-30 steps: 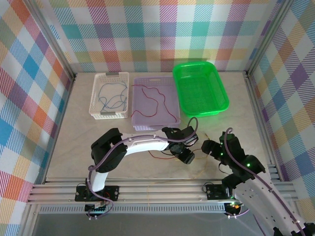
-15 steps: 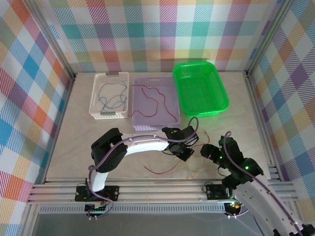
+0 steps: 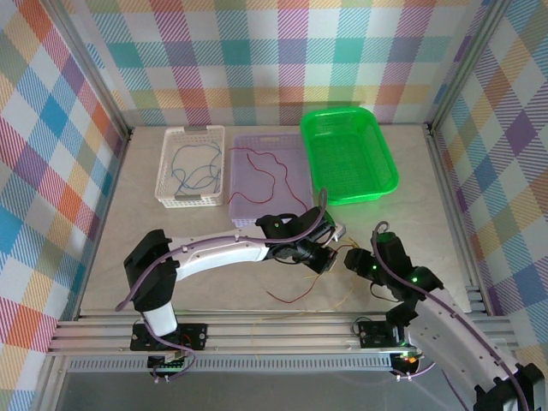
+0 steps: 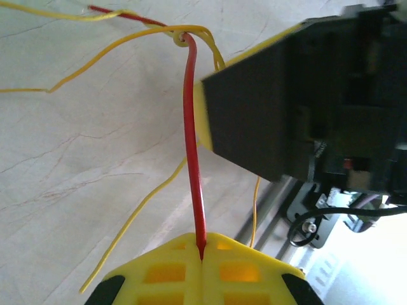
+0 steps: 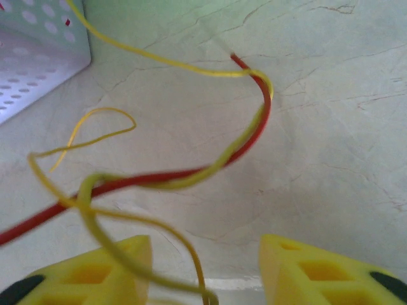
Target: Untangle the cables
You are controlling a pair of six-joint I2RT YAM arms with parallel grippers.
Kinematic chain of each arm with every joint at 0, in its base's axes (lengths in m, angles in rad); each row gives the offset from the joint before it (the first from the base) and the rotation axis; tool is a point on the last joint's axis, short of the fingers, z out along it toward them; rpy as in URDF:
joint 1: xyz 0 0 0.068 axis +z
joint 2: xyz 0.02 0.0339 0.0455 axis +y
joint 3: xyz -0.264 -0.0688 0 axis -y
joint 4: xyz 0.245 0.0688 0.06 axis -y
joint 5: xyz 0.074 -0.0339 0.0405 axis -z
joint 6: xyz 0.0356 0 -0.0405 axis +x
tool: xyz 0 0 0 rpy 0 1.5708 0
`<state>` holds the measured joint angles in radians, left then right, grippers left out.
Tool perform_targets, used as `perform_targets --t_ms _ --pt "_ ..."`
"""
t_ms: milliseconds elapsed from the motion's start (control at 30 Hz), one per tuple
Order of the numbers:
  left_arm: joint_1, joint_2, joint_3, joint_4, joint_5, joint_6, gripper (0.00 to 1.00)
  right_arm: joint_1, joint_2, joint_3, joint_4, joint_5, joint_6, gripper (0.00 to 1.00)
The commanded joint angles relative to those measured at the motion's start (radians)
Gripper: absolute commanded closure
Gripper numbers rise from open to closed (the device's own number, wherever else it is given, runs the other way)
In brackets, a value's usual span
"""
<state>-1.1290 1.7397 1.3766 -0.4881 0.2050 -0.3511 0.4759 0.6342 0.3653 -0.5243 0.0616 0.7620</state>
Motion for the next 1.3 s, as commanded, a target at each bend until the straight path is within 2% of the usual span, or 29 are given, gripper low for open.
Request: perform_targets --t_ms 0,133,200,333,467,733,967,1267 --pt "0.010 -0.052 -0.022 0.018 0.038 -0.027 1.00 -0.003 0.046 -0.008 0.100 0.008 -0.023 0.63" --pt "0.021 -0.115 -0.018 -0.011 0.022 -0.023 1.00 -0.004 0.103 0.016 0.111 0.010 -0.032 0.91" --pt "0.038 -0.159 -0.016 -0.040 -0.008 -0.017 1.00 -0.003 0.113 0.024 0.105 0.013 -0.031 1.00" --pt "0.129 -0.279 -0.013 -0.091 -0.059 -0.023 1.00 -0.003 0.107 0.027 0.093 0.022 -0.026 1.00" --pt "0.237 -0.391 0.017 -0.117 -0.062 -0.029 1.00 -0.003 0.113 0.027 0.086 0.033 -0.027 1.00" --pt "0.354 -0.458 0.191 -0.194 -0.089 0.019 1.00 -0.005 0.160 0.070 0.083 0.063 -0.028 1.00" --pt "0.458 -0.434 0.307 -0.231 -0.090 0.047 1.00 -0.015 0.103 0.344 -0.093 0.239 -0.123 1.00" --pt "0.569 -0.361 0.301 -0.143 -0.067 0.010 1.00 -0.019 0.105 0.674 -0.183 0.258 -0.224 1.00"
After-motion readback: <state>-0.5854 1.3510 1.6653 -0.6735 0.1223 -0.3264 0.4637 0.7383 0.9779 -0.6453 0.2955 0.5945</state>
